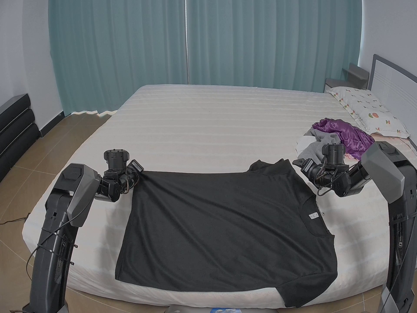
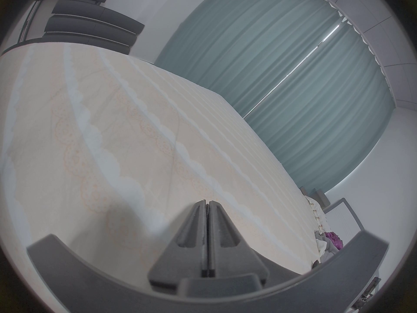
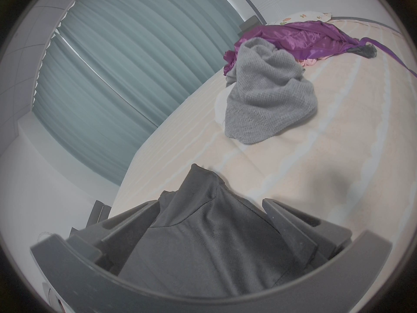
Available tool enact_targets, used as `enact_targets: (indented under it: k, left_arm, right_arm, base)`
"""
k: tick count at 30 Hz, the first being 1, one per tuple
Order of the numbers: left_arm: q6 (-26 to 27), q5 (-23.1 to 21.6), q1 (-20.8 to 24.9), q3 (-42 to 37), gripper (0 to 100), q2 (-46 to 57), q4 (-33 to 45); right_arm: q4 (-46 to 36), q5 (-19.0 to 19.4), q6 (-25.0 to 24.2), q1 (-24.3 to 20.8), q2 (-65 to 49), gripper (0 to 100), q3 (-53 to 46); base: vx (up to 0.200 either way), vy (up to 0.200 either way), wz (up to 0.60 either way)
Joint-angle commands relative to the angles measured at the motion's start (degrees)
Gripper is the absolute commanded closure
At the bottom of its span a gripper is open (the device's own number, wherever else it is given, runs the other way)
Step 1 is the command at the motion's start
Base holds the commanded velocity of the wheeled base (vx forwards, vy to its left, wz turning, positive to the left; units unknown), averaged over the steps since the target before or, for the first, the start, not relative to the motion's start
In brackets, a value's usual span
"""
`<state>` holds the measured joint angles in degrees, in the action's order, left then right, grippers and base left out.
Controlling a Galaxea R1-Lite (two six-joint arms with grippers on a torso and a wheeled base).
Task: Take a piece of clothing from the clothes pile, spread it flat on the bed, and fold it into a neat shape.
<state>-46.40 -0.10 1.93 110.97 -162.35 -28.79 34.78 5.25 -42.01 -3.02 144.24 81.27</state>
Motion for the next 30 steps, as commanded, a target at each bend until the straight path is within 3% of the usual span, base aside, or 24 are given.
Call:
enact_targets:
  k: [1,14,15,30]
  left_arm:
    - [0.0,0.0,0.0,-0.2,100,0.3,-0.1]
    - [0.2,0.1,0.3,-1.2,100,0.5,-0.2]
    - [0.2,0.1,0.3,-1.2,100,0.5,-0.2]
    - [0.7,0.1,0.3,-0.6,100,-0.2,-2.1]
  right_arm:
    - [-1.7,-0.2,0.0,-0.5,4.6,0,4.7]
    - [-2.5,-2.4,-0.1,0.3,11.2,0,12.7]
    - [-2.5,-2.4,-0.1,0.4,11.2,100,12.7]
    - [0.6,-4.3,-1.5,0.7,11.2,100,14.7]
  base:
    - [0.0,0.0,0.0]
    - [0.0,0.0,0.0]
    - [0.0,0.0,0.0]
    - [0.0,0.0,0.0]
